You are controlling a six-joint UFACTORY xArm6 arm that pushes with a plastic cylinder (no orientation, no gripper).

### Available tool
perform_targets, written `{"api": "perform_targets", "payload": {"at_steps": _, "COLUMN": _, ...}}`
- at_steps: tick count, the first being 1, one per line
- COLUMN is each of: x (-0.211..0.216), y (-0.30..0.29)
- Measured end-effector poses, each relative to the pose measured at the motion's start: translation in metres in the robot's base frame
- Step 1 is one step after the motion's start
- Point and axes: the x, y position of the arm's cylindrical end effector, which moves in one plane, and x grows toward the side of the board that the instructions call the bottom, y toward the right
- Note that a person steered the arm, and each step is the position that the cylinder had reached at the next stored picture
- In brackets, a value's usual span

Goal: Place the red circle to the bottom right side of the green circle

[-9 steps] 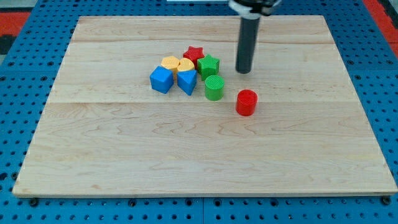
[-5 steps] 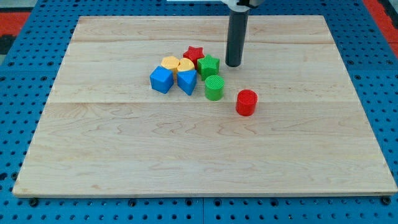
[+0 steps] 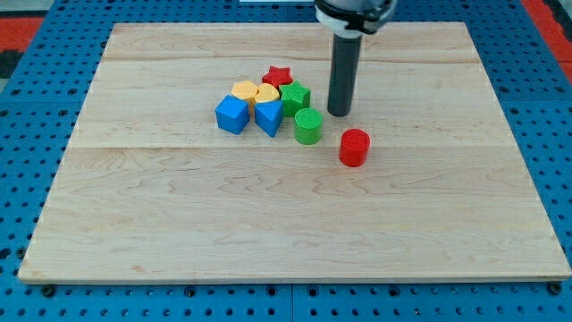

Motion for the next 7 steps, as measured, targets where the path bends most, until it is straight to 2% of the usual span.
{"api": "perform_targets", "payload": {"at_steps": 2, "x": 0.042, "y": 0.000}}
{"api": "perform_targets", "payload": {"at_steps": 4, "x": 0.062, "y": 0.000}}
{"api": "perform_targets", "payload": {"at_steps": 7, "x": 0.033, "y": -0.019}}
